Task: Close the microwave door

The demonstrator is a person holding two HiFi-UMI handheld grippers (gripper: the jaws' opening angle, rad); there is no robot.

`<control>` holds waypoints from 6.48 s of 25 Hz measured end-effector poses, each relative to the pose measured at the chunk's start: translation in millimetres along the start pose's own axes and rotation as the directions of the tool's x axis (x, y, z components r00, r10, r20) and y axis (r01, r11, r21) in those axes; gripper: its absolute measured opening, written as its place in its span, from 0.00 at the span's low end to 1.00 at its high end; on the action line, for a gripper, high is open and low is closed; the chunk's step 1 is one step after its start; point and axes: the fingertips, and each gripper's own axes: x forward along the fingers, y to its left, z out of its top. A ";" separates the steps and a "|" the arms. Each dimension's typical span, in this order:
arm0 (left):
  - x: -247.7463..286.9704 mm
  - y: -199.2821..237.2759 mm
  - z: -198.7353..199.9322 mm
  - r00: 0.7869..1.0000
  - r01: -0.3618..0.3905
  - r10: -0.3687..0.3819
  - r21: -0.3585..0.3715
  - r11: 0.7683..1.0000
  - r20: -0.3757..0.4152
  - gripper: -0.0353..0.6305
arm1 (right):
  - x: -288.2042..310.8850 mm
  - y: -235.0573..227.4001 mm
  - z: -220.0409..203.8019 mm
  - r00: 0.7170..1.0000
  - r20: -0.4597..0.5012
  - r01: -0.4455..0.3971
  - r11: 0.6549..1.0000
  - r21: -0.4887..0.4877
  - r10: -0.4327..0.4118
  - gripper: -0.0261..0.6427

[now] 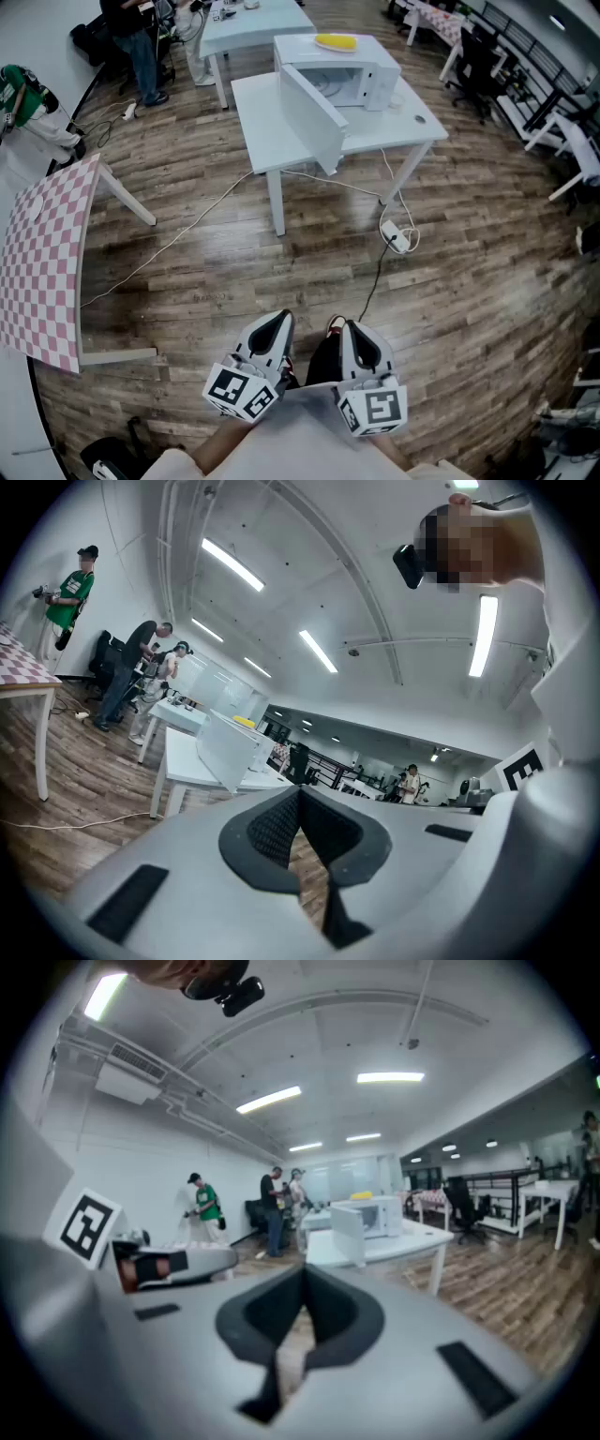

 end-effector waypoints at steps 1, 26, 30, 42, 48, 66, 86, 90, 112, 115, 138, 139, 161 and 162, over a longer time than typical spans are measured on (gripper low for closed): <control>-6.2 -0.7 2.0 1.000 0.003 -0.003 -0.005 1.000 0.004 0.08 | -1.9 6.4 1.7 1.000 0.004 -0.004 1.000 -0.004 0.004 0.07; 69.9 -32.1 -11.1 0.994 0.085 -0.089 -0.065 0.994 -0.059 0.08 | 21.3 -54.6 23.1 1.000 0.014 -0.024 0.999 0.048 0.023 0.08; 113.5 -54.4 -14.4 0.990 0.119 -0.122 -0.051 0.992 -0.067 0.08 | 25.1 -97.0 29.0 1.000 0.013 -0.018 0.998 0.058 0.017 0.08; 191.6 -83.1 -12.8 0.995 0.084 -0.082 0.033 0.996 -0.061 0.08 | 52.7 -168.7 40.2 0.995 -0.005 -0.098 0.994 0.046 0.098 0.08; 202.9 -77.2 -9.5 0.998 0.038 -0.035 0.055 0.998 -0.053 0.08 | 63.4 -177.0 40.3 0.988 0.000 -0.156 0.984 0.080 0.157 0.08; 269.2 -37.8 7.2 0.998 0.035 -0.030 0.085 0.996 -0.064 0.08 | 131.3 -195.7 60.0 0.966 -0.036 -0.255 0.966 0.047 0.256 0.08; 356.1 60.1 44.7 0.996 -0.019 0.024 0.058 0.998 -0.086 0.08 | 273.2 -208.6 86.9 0.935 -0.100 -0.337 0.940 0.049 0.341 0.08; 367.2 81.9 56.6 0.996 -0.032 0.036 0.049 0.998 -0.079 0.08 | 299.6 -207.1 95.1 0.929 -0.113 -0.349 0.936 0.049 0.352 0.08; 427.3 185.9 114.7 0.999 0.002 0.000 0.047 0.999 -0.034 0.08 | 431.4 -217.5 134.6 0.949 -0.132 -0.288 0.958 0.006 0.287 0.08; 430.4 189.1 112.7 0.999 0.008 -0.005 0.055 0.998 -0.052 0.08 | 437.7 -222.7 132.1 0.952 -0.143 -0.273 0.962 0.014 0.272 0.08; 434.5 205.2 88.7 0.992 -0.038 0.039 0.009 0.999 -0.118 0.08 | 471.4 -218.7 115.4 0.904 -0.219 -0.369 0.929 0.029 0.366 0.08; 434.5 205.6 87.3 0.992 -0.039 0.039 0.002 0.999 -0.119 0.08 | 471.2 -218.5 114.5 0.903 -0.222 -0.372 0.928 0.030 0.369 0.08; 457.3 195.0 83.2 0.989 -0.001 0.001 -0.002 1.000 -0.149 0.08 | 471.5 -235.7 109.5 0.899 -0.235 -0.368 0.928 0.052 0.369 0.08; 459.3 194.1 83.2 0.989 0.004 -0.005 -0.006 1.000 -0.150 0.08 | 471.8 -237.4 109.5 0.901 -0.234 -0.363 0.930 0.053 0.365 0.08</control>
